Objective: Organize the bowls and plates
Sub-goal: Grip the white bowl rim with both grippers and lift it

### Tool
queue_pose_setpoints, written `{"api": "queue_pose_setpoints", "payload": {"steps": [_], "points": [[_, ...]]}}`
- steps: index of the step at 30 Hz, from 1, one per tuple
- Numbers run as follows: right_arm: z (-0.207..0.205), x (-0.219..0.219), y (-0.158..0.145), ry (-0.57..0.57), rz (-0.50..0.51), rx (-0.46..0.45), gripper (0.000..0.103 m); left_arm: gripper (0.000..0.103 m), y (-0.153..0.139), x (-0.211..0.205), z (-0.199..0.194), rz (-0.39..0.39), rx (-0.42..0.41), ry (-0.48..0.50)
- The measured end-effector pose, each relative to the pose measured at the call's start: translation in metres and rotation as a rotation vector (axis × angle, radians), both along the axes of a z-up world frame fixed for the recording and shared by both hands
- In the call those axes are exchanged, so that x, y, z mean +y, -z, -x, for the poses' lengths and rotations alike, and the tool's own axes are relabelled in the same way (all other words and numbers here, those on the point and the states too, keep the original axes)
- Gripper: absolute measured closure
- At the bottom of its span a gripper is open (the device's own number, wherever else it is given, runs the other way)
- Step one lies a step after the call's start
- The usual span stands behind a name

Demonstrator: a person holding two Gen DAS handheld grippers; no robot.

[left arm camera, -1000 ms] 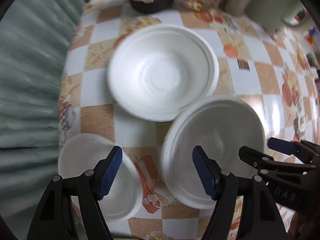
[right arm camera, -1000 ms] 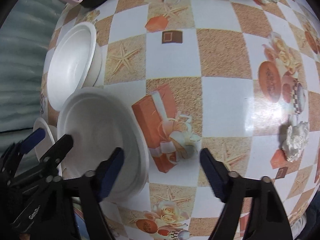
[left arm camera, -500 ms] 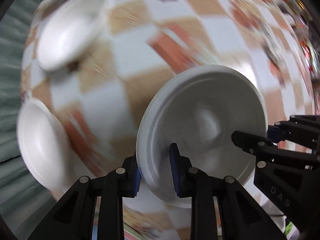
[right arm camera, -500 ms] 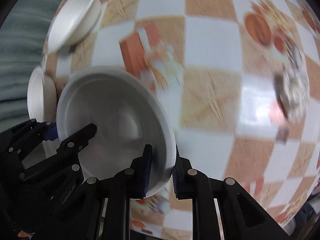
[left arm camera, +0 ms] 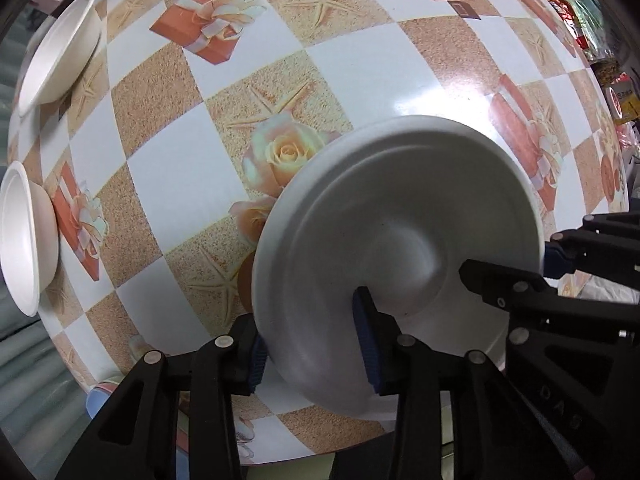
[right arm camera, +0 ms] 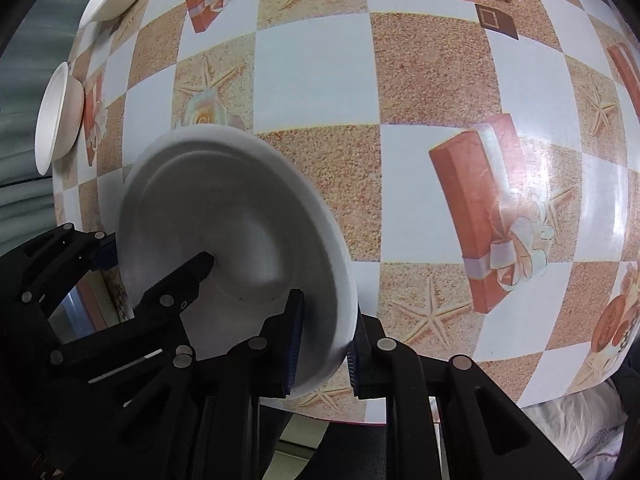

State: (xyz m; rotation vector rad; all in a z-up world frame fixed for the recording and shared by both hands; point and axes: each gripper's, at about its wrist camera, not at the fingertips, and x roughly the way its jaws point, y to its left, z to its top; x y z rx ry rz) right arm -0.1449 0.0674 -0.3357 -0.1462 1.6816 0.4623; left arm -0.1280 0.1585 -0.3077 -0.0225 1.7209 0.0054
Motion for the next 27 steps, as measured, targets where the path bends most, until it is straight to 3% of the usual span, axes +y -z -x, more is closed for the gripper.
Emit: {"api": "queue_pose_setpoints", "payload": {"steps": [12,19,25,27], "points": [[0.024,-0.041,-0.052,-0.040,-0.060,0.005,0.082,0.062,-0.052,-0.010,0.023,-0.006,-0.049,0.111],[0.005,-0.055,-0.087,0.001,-0.079,-0.051,0.082,0.062,-0.076,-0.032,0.016,-0.031,-0.116,0.139],[0.003,-0.073,-0.095,0.011,-0.081,-0.055,0.082,0.062,-0.089,-0.037,0.020,-0.032,-0.117,0.151],[0.004,-0.060,-0.091,0.003,-0.078,-0.060,0.082,0.062,-0.091,-0.033,0.018,-0.029,-0.118,0.140]]}}
